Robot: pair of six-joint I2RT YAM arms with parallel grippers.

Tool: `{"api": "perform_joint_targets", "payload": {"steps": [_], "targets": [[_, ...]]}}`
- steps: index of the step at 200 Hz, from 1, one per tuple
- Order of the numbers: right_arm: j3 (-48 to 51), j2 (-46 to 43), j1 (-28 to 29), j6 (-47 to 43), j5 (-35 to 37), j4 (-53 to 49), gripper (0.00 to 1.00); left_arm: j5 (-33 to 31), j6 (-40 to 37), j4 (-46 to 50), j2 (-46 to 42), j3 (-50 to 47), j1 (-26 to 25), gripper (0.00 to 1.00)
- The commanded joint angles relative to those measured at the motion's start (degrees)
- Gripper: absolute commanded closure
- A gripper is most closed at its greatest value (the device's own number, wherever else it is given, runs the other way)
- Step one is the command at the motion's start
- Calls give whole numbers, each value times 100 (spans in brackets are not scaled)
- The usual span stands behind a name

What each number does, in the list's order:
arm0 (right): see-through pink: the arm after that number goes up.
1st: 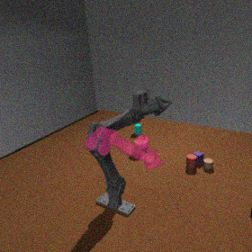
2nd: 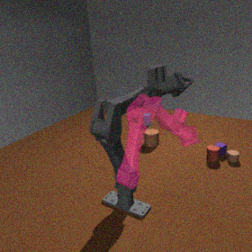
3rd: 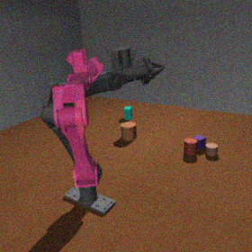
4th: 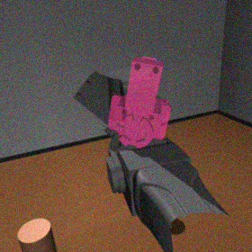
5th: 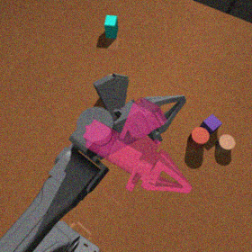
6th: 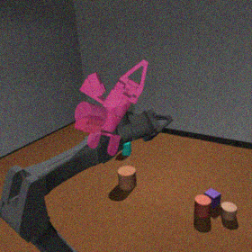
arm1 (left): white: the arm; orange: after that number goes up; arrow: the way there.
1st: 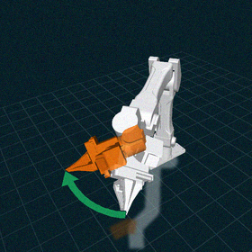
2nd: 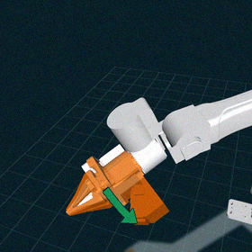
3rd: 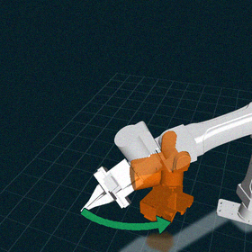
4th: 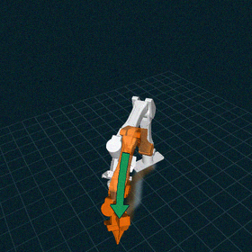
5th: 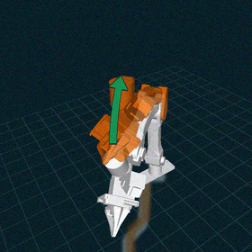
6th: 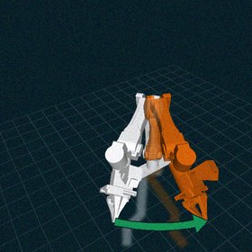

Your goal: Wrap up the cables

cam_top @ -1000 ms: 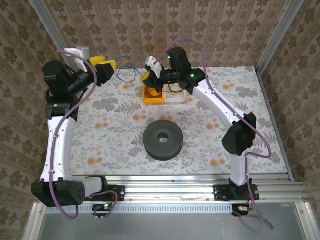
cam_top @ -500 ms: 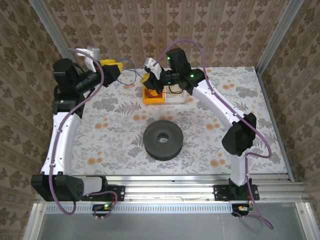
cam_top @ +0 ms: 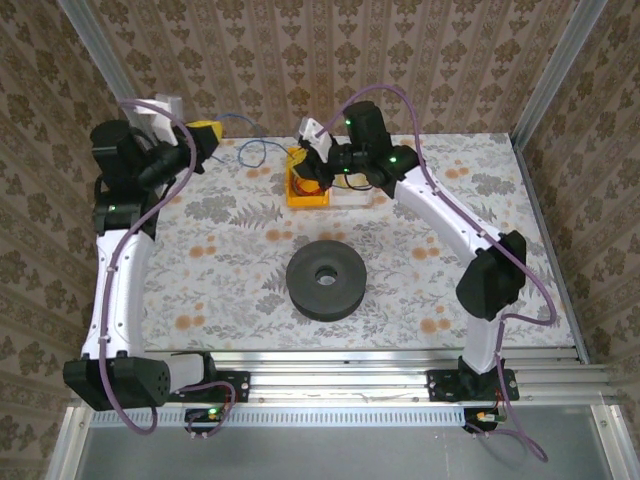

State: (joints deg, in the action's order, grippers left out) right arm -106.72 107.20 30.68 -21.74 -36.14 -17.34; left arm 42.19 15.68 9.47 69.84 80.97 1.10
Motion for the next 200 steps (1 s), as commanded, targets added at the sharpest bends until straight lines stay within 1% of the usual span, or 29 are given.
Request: {"api": "perform_joint_targets", "payload": {"steps": [1, 27, 30, 38, 93, 154, 175, 200], "targets": [[464, -345, -110, 85, 407, 891, 100, -380, 212, -86, -297, -93, 355, 100], [955, -482, -179, -5, 737, 1295, 100, -493, 389, -94, -472, -151, 834, 100], [1001, -493, -186, -6, 780, 1329, 100, -647, 418, -107, -492, -159, 889, 100], [1132, -514, -212, -14, 879, 1419, 100, -690, 470, -142, -552, -177, 1023, 100], [1814, -499, -524, 29, 1566, 2001, 100, -662, 662, -176, -892, -127, 1860, 100], [1608, 95, -590, -56, 1851, 1922, 100, -572, 1168, -526, -1096, 149, 2698, 100], [1443, 323, -565, -102, 1924, 1837, 100, -572, 1253, -571, -1070, 332, 2805, 100], [1173, 616, -536, -181, 2181, 1720, 100, -572, 1252, -551, -1061, 561, 2949, 100]]}}
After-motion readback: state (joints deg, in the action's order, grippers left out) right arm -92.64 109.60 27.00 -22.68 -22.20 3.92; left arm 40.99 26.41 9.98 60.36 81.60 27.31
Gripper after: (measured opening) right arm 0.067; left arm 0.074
